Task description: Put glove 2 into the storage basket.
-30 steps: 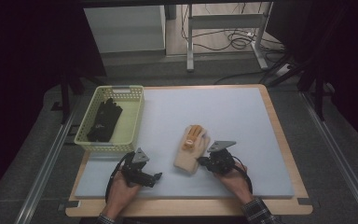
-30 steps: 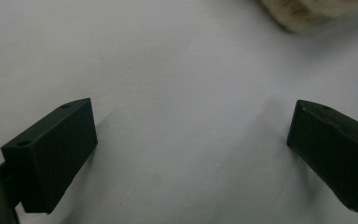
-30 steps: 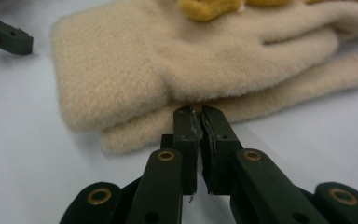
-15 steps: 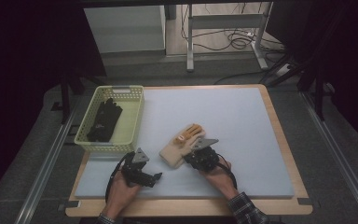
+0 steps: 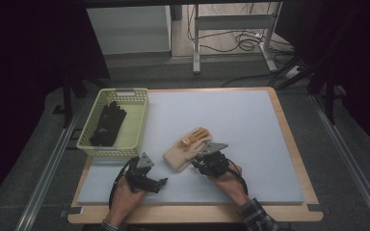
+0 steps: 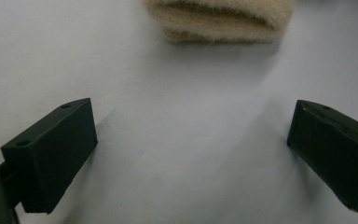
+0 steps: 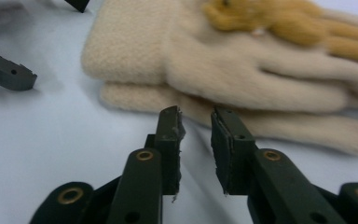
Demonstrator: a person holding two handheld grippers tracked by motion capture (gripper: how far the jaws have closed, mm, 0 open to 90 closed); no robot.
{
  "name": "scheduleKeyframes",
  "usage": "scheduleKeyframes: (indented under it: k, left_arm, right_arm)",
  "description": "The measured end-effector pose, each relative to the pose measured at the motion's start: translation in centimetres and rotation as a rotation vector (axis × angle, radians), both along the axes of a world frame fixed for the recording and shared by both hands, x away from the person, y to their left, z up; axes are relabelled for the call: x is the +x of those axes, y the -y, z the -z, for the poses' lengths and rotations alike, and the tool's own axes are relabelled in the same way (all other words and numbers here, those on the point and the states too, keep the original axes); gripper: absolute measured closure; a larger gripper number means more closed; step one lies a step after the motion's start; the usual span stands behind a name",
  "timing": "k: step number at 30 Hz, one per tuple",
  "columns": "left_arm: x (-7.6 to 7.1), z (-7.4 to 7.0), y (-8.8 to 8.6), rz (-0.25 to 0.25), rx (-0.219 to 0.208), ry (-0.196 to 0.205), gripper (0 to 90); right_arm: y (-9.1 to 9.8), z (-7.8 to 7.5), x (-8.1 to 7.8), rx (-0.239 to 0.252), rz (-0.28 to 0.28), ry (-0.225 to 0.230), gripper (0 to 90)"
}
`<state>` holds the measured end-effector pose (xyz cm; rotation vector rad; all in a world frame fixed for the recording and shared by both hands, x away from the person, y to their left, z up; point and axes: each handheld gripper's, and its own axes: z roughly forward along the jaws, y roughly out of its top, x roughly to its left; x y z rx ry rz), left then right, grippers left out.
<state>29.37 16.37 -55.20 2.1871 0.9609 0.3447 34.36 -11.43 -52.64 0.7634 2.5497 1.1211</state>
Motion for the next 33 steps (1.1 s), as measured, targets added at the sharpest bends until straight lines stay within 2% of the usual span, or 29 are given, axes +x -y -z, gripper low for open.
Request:
scheduleKeyframes:
  k: [10,17,27,33]
  left_arm:
    - [0.0,0.0,0.0,0.0,0.0,0.0,1.8]
    - [0.0,0.0,0.0,0.0,-0.001,-0.001,1.8]
    - [0.0,0.0,0.0,-0.001,-0.001,-0.003,2.1]
    - [0.1,0.0,0.0,-0.001,0.002,-0.004,2.2]
  right_arm:
    - [3.6,-1.4,-0.3,0.015,0.061,0.017,57.4]
    - [6.3,-1.8,-0.6,0.023,0.119,0.035,47.5]
    - [10.9,-1.5,-0.7,0.03,0.243,0.049,33.2]
    - [13.1,-0.7,-0.7,0.009,0.298,0.049,28.1]
